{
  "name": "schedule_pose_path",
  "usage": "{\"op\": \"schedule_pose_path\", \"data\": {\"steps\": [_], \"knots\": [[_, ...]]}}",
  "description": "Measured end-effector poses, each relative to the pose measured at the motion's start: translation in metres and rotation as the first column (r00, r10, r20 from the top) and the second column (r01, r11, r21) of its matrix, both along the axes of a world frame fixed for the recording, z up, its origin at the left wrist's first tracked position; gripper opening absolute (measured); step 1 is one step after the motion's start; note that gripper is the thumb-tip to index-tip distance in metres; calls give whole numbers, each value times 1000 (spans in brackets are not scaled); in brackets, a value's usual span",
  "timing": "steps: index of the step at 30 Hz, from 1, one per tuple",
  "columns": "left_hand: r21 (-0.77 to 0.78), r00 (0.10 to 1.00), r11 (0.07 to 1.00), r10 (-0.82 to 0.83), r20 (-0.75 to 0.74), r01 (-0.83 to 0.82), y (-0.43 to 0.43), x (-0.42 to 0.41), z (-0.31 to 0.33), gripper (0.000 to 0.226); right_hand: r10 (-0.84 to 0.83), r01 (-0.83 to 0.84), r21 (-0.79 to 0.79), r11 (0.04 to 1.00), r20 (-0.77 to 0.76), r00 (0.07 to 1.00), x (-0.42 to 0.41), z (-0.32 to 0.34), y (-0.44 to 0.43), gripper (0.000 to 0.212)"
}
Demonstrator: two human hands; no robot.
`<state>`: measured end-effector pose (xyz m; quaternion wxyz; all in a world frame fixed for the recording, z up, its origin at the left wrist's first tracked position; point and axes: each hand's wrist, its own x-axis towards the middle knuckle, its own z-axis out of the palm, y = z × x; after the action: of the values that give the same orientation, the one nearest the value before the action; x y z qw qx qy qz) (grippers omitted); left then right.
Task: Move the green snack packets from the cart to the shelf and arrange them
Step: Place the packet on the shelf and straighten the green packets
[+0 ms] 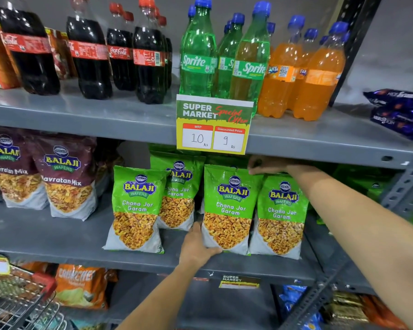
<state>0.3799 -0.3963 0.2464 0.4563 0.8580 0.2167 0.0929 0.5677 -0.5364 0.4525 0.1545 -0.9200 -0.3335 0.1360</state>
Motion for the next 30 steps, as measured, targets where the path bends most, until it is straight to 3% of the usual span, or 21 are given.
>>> {"op": "schedule_pose_path", "data": {"steps": [4, 9, 11, 14, 17, 19, 21, 25, 27, 30], "knots": [[-14, 998, 999, 45, 53, -44, -4, -3, -4, 97, 20, -21, 14, 1000, 65, 998, -2, -1, -4, 28], [27, 996, 998, 47, 71, -49, -7, -5, -4, 94, 10, -15, 86, 996, 54, 998, -3, 0, -17, 28], [50, 997, 998, 19, 76, -23, -7, -7, -4, 94, -47, 36, 169, 985, 63, 997, 7, 0, -23, 36], [38, 994, 999, 26, 109, -30, -2, -11, 1, 92, -97, 83, 260, 962, 43, 994, 26, -7, -21, 69], [86, 977, 991, 85, 194, -103, 13, -18, 14, 89, -91, 80, 241, 967, 37, 995, -11, -1, 9, 61], [168, 963, 975, 98, 251, -143, 26, -24, 27, 89, -102, 106, 123, 987, -38, 994, -28, -5, 36, 64], [251, 940, 949, 101, 325, -188, 42, -33, 38, 85, -38, 36, 61, 997, 34, 999, -45, -11, 70, 67], [394, 886, 859, 132, 445, -326, 78, -53, 49, 74, 153, -174, 125, 977, 162, 975, -80, -20, 141, 37], [398, 865, 816, 229, 446, -420, 99, -65, 45, 82, 154, -184, 138, 973, 204, 967, -96, -24, 171, 36], [343, 873, 818, 353, 335, -462, 130, -81, 36, 103, 4, -29, 123, 992, 202, 979, -106, -38, 202, 45]]}}
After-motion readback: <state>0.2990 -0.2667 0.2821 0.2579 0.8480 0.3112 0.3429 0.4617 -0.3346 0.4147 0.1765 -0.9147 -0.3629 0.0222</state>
